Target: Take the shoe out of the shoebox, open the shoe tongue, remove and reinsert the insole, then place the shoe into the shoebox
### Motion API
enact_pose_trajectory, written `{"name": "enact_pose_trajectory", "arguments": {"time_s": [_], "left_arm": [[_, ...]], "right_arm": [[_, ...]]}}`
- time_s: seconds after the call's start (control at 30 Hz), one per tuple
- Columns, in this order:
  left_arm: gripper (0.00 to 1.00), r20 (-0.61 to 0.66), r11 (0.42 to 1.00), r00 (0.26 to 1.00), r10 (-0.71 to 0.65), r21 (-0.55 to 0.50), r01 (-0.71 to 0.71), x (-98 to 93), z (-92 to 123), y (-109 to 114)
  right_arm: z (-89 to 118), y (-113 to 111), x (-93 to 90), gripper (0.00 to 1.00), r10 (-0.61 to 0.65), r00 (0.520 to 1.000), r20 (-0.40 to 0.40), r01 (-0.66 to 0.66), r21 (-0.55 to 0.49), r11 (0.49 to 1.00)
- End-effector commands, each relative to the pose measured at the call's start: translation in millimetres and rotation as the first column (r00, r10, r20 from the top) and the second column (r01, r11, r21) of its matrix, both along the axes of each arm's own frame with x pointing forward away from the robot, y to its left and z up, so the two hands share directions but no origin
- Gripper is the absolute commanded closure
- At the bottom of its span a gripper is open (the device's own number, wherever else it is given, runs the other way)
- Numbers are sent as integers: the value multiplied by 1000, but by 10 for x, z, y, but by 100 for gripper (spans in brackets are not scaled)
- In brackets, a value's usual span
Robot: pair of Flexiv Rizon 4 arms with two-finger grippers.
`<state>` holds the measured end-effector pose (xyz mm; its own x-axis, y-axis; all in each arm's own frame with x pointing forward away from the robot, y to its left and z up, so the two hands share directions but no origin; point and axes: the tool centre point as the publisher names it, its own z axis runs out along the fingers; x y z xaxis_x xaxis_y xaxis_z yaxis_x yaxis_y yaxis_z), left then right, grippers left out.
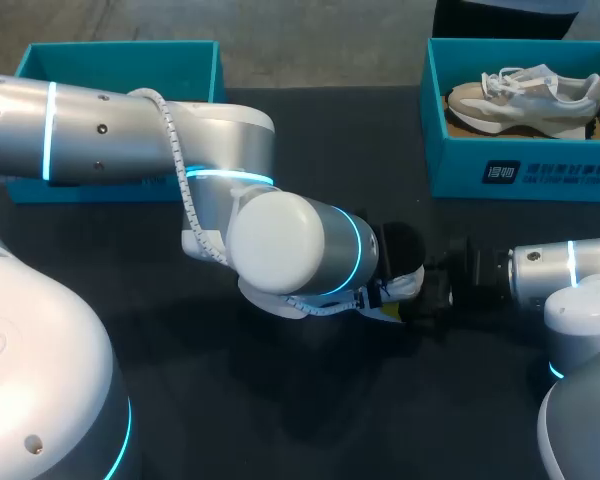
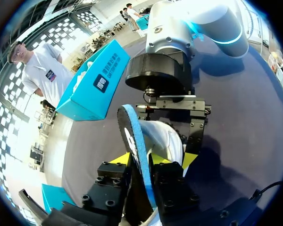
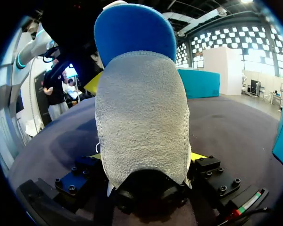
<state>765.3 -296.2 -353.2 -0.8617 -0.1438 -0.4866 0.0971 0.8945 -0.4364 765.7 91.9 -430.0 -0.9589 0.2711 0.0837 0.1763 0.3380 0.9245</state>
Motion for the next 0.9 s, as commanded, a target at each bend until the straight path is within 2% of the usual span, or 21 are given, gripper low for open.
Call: {"name": "enact_pose_trajectory", "arguments": {"time_s": [0.03,0.13,0.3,0.37,0.4,0.43,0.73,0.9], "left_arm": [[73,0,1000,1000,6,0,-6,-5,-9,19],[69,-4,1000,1000,13,2,-13,1,-30,35],[70,-5,1000,1000,23,2,-23,3,-39,58],[76,-2,1000,1000,29,1,-29,2,-37,62],[94,-2,1000,1000,30,1,-30,6,-37,64],[100,-2,999,999,35,3,-35,15,-39,64],[100,-5,999,999,35,-4,-35,2,1,107],[100,-7,1000,1000,15,-25,-16,-57,109,115]], "right_arm": [[-19,8,-12,100,-1,1000,-1,1,-3,1000],[-19,8,-12,100,-1,1000,-1,1,-3,1000],[-19,8,-12,100,-1,1000,-1,1,-3,1000],[-19,8,-12,100,-1,1000,-1,1,-3,1000],[-19,8,-12,100,-1,1000,-1,1,-3,1000],[-19,8,-12,100,-1,1000,-1,1,-3,1000],[-19,8,-12,100,-1,1000,-1,1,-3,1000],[-19,8,-12,100,-1,1000,-1,1,-3,1000]]}}
